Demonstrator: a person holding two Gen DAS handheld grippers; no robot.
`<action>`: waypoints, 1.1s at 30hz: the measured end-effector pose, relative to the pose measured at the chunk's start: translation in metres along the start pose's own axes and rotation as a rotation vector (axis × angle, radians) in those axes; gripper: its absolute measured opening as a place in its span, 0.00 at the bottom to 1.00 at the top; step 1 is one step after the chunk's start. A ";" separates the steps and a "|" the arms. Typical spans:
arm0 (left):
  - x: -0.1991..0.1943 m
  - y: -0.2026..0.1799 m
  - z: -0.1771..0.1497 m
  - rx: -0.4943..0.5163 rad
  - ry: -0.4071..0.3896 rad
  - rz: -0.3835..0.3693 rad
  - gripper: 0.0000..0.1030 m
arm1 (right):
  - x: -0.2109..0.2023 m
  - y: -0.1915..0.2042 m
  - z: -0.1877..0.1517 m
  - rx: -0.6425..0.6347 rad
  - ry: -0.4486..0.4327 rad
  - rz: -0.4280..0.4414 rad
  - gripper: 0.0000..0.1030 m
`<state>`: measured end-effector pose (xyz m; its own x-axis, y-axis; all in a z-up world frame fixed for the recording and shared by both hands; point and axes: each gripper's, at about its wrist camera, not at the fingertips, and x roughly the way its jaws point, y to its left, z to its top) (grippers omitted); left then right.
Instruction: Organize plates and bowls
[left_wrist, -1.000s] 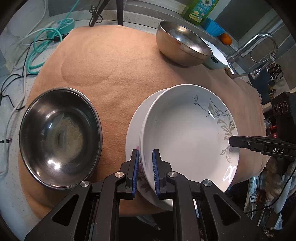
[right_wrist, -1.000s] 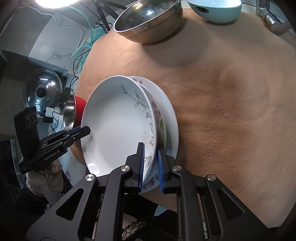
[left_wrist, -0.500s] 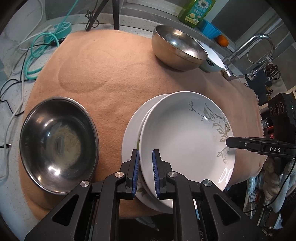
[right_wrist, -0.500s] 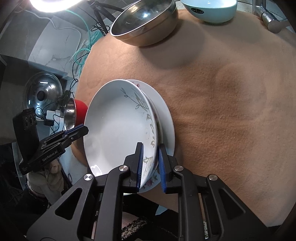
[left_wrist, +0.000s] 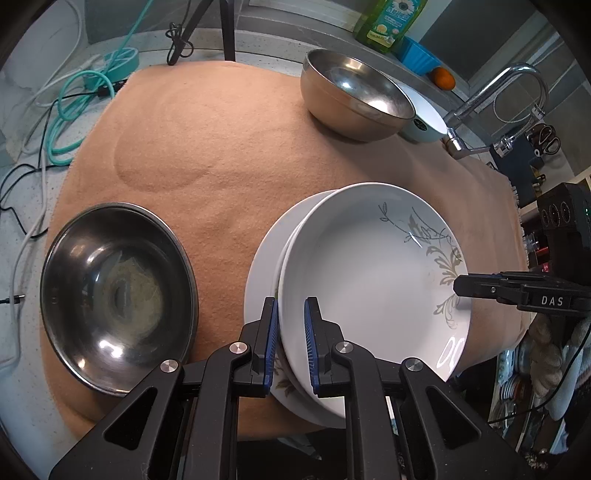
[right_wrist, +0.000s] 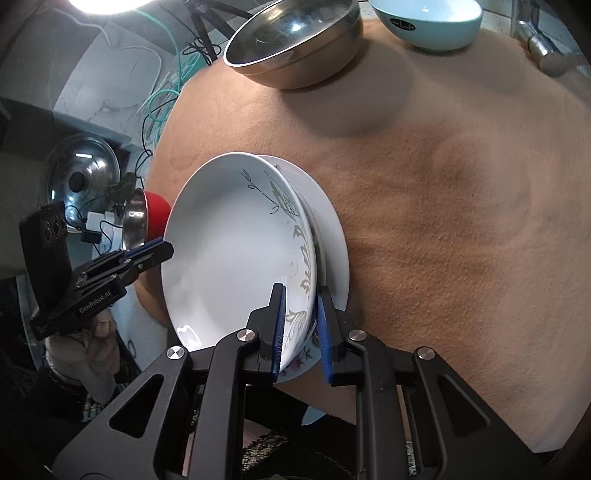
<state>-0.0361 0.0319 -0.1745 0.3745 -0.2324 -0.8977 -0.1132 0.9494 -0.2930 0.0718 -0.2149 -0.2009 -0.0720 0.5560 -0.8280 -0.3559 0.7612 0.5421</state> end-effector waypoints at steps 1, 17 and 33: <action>0.000 0.000 0.000 -0.001 0.000 0.000 0.12 | 0.000 -0.002 0.000 0.010 0.000 0.012 0.17; 0.001 0.000 0.001 -0.008 0.003 -0.001 0.12 | -0.009 -0.016 0.000 0.068 -0.015 0.082 0.17; -0.043 -0.004 0.031 0.009 -0.112 -0.024 0.13 | -0.059 0.003 0.024 -0.040 -0.249 -0.084 0.44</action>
<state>-0.0237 0.0449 -0.1246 0.4776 -0.2302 -0.8479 -0.0949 0.9459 -0.3102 0.0973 -0.2378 -0.1466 0.1889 0.5598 -0.8068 -0.3880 0.7973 0.4623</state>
